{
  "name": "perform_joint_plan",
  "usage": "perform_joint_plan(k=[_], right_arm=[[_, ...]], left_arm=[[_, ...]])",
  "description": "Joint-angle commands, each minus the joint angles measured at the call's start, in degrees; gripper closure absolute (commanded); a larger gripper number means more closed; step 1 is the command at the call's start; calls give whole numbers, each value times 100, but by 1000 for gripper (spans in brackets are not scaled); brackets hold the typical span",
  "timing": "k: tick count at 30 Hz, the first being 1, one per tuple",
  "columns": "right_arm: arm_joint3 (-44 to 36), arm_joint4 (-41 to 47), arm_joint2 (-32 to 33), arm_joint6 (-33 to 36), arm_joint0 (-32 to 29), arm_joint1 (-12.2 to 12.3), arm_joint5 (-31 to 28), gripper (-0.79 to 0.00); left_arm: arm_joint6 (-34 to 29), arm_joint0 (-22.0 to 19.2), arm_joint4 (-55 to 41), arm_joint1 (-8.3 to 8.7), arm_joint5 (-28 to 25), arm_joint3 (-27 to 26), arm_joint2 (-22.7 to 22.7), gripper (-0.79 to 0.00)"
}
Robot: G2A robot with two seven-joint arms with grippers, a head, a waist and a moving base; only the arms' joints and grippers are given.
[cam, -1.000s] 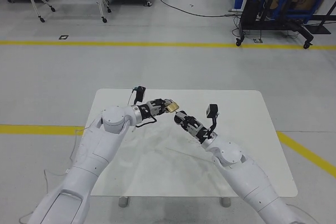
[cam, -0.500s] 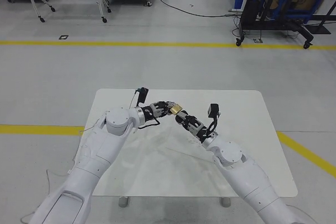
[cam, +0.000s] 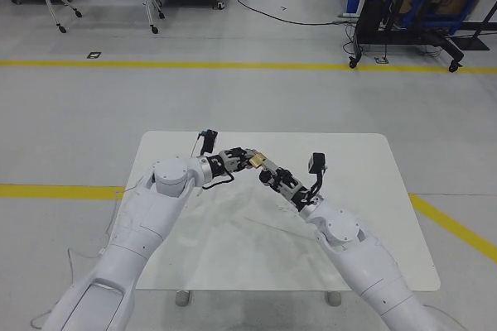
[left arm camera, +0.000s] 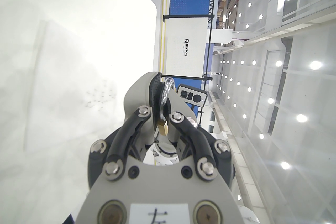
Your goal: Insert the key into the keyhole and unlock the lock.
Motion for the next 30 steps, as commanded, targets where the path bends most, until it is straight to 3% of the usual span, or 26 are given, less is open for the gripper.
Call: perform_joint_plan(k=[1,4,7,8,10,24,25,26,27,30], right_arm=[[-14,-8,27,14,-29,0,10,-382],[-48,-8,66,52,-82,0,17,-363],[-85,-6,107,72,-138,0,31,-286],[-94,-5,121,77,-153,0,41,-234],[-104,-11,148,87,-174,0,67,0],[-132,-18,188,59,-146,-51,242,0],[-129,17,190,71,-146,-57,219,-194],[-128,-43,190,118,-130,-56,161,-671],[-116,-123,193,160,-121,-52,117,-785],[-116,-123,193,160,-121,-52,117,-785]], left_arm=[[10,-1,-6,-1,-15,7,-9,0],[32,4,-3,-3,-31,4,-17,0],[79,10,71,0,-61,-13,-12,0],[76,15,75,0,-58,-20,-11,0],[73,21,104,1,-56,-37,-5,0],[93,112,249,10,-226,-204,-7,0],[102,115,207,12,-218,-192,-35,0],[152,120,154,12,-193,-174,-72,0],[177,129,61,11,-161,-158,-112,0],[285,146,-184,9,-75,-113,-237,0]])
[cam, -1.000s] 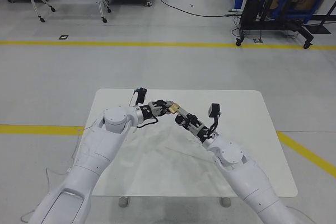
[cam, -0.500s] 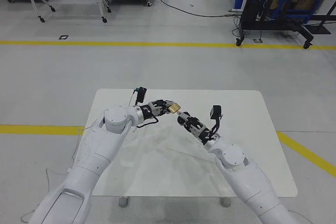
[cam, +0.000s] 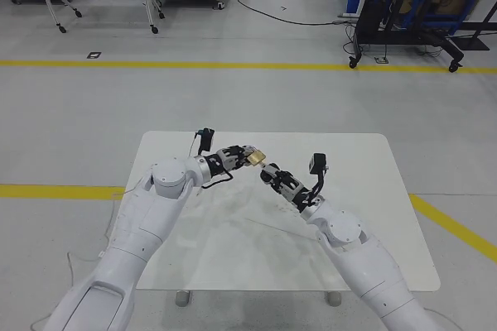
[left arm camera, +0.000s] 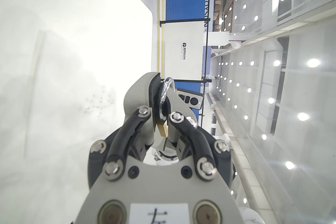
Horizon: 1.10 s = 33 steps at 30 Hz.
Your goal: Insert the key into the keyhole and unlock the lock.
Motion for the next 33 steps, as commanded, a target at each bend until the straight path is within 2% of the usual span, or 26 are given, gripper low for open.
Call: perform_joint_plan(k=[1,8,10,13,14,15,16,18,22,24,29,33], right_arm=[[-1,10,0,-4,-1,0,5,-785],[-1,10,0,-4,-1,0,5,-785],[-132,695,-22,189,-121,-36,-15,-785],[-79,1954,28,918,-186,-76,14,-785],[-29,2230,42,1131,-183,-84,39,-760],[21,2463,58,1299,-176,-93,67,-637],[68,2605,72,1419,-164,-98,92,-437],[127,2915,93,1590,-156,-113,177,-314],[225,3365,153,1834,-122,-137,323,-265],[301,3288,166,1843,-76,-136,377,-249],[349,3069,125,1846,-6,-141,566,-154],[349,2981,95,1894,12,-148,657,-135]], left_arm=[[54,11,-161,-2,52,19,-75,0],[-29,51,-293,-8,-4,-13,-105,0],[-111,65,-372,-11,-77,-13,-120,0],[-319,71,-500,-5,-196,4,-166,0],[-387,76,-543,-2,-238,12,-183,0],[-453,78,-582,1,-266,23,-198,0],[-495,76,-595,4,-291,35,-208,0],[-567,78,-630,6,-342,38,-219,0],[-696,74,-657,10,-399,52,-221,0],[-731,73,-663,11,-420,51,-218,0],[-755,69,-649,14,-446,55,-217,0],[-763,75,-609,15,-455,33,-192,0]])
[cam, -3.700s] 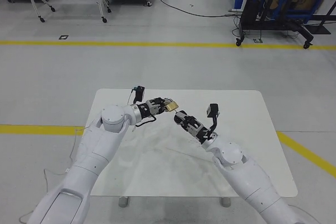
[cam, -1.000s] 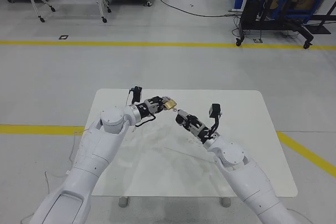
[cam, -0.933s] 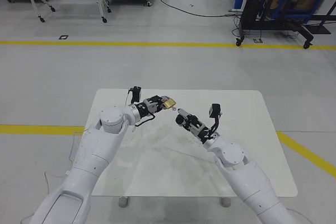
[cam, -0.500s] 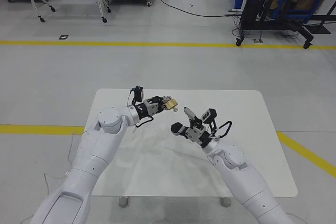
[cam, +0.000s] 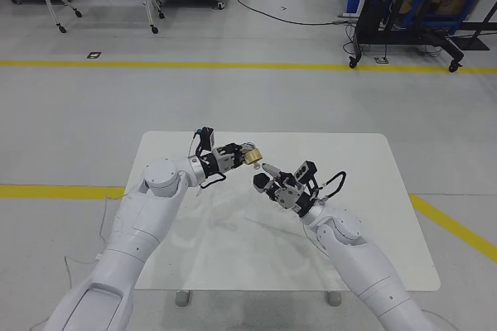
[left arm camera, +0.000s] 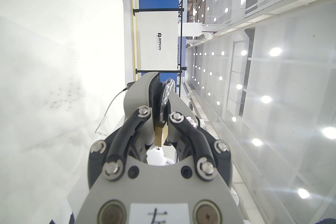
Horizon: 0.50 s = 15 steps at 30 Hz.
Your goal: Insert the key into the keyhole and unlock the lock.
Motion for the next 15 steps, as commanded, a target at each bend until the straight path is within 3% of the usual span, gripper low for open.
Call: perform_joint_plan(k=[1,9,15], right_arm=[[1,-37,-6,-6,7,-4,28,-142],[17,-99,33,-56,11,-16,57,-194],[25,-108,78,-65,9,-22,88,-157]], left_arm=[[-2,4,21,-1,2,-12,17,0],[26,6,120,-1,-12,-50,63,0],[25,1,164,0,-5,-59,84,0]])
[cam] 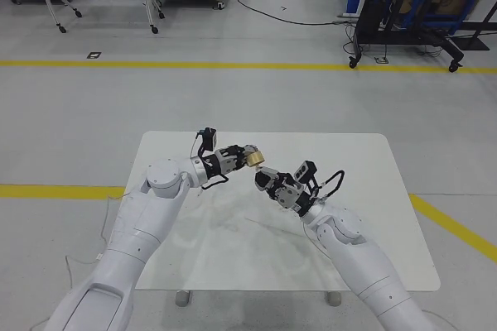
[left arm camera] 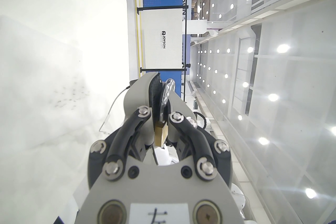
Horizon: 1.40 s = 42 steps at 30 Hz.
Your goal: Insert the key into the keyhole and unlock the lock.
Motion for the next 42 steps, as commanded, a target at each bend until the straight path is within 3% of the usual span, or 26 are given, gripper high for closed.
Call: perform_joint_plan(k=[1,9,19,22,39,40,42], right_arm=[[3,-9,11,-6,1,-3,4,-154],[30,32,25,-10,7,-24,47,-86],[105,24,16,-86,63,-59,65,-71],[127,36,19,-92,74,-69,65,0],[202,200,66,-87,91,-119,114,0],[193,177,73,-77,86,-118,94,-120],[164,127,90,-32,71,-114,66,-172]], left_arm=[[6,-3,7,0,5,0,4,0],[10,-5,76,2,2,-16,33,0],[11,-10,130,5,35,-29,58,0],[6,-12,147,6,26,-29,63,0],[-15,-43,112,0,-6,31,77,0],[-7,-46,96,-1,10,43,73,0],[24,-48,11,-7,74,74,56,0]])
